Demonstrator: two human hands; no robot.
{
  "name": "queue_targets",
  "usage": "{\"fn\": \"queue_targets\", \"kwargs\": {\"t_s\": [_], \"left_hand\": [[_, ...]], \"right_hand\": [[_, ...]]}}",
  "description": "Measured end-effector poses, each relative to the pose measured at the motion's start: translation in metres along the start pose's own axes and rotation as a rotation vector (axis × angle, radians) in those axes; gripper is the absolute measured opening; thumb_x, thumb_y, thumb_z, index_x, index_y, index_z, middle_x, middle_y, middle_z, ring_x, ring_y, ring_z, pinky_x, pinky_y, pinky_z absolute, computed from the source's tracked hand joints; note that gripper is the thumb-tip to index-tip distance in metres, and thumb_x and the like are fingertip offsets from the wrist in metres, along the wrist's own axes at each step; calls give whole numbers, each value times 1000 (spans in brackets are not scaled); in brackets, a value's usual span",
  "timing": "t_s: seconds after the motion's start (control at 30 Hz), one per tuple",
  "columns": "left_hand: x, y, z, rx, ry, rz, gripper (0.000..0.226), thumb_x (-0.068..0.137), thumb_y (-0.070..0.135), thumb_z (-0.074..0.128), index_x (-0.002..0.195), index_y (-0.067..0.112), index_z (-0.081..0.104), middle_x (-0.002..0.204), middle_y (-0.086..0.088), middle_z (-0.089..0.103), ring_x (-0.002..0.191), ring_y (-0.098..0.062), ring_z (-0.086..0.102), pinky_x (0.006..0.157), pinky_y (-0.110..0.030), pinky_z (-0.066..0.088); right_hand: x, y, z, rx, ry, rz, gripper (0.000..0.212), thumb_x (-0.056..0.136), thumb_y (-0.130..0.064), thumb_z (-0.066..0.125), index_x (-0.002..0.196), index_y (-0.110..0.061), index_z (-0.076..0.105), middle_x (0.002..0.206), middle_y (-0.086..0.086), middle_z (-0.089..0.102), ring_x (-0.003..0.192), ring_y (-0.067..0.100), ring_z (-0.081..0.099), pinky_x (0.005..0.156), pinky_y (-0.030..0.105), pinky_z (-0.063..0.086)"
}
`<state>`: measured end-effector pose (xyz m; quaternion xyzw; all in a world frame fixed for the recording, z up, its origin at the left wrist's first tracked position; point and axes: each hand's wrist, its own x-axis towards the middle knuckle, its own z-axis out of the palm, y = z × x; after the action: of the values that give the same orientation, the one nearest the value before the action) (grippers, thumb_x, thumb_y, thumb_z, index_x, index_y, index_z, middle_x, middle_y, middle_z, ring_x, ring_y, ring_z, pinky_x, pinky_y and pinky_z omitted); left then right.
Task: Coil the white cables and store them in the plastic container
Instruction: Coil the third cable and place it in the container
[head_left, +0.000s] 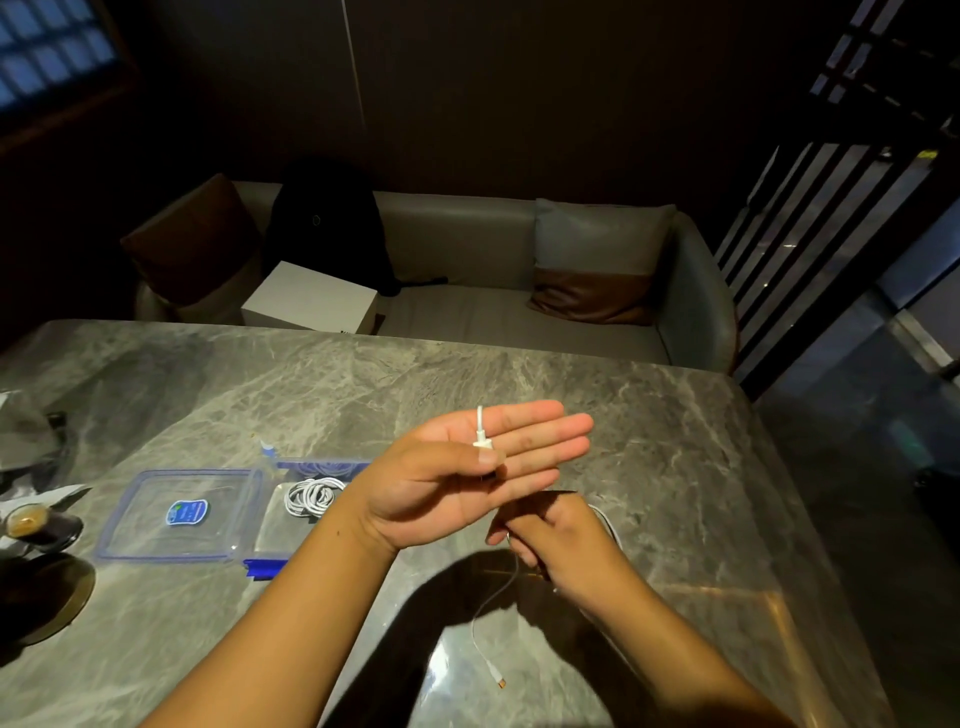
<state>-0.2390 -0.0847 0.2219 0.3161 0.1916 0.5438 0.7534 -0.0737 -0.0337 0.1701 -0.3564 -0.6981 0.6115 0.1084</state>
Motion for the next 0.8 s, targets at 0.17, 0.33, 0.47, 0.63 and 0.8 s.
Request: {"fn": "queue_targets", "kwargs": {"t_s": [0.17, 0.33, 0.47, 0.63, 0.8], "left_hand": [[1, -1, -8, 37, 65, 14, 58, 93, -10, 26, 150, -8, 20, 157, -28, 23, 148, -40, 22, 122, -49, 10], [-1, -2, -13, 77, 88, 8, 57, 93, -10, 25, 150, -7, 22, 156, -28, 27, 147, -39, 24, 122, -49, 9], [-2, -3, -14, 75, 90, -13, 58, 92, -12, 25, 150, -8, 22, 157, -27, 26, 148, -38, 23, 122, -49, 10], [-4, -8, -12, 61, 69, -49, 58, 92, -13, 27, 150, -9, 21, 158, -25, 25, 148, -37, 22, 122, -49, 10], [-1, -14, -10, 34, 22, -92, 58, 92, -11, 35, 149, -10, 22, 157, -28, 24, 149, -38, 20, 123, -50, 6]], "right_hand": [[-23, -19, 0, 3, -57, -120, 29, 99, -20, 54, 81, -11, 75, 51, -8, 50, 52, 4, 45, 57, 17, 38], [-43, -36, -16, -47, -106, -159, 23, 91, -31, 65, 85, -10, 72, 60, -8, 52, 58, 5, 45, 59, 24, 37], [-52, -51, -37, -50, -117, -195, 13, 91, -15, 68, 79, -12, 73, 59, -9, 57, 56, -1, 47, 56, 15, 37], [-58, -70, -60, -74, -62, -292, 19, 87, -28, 68, 80, -11, 73, 58, 9, 56, 56, 7, 45, 54, 16, 36], [-57, -81, -73, -155, -16, -327, 11, 83, -28, 70, 80, -19, 74, 68, 14, 63, 59, 22, 54, 57, 32, 44]]}}
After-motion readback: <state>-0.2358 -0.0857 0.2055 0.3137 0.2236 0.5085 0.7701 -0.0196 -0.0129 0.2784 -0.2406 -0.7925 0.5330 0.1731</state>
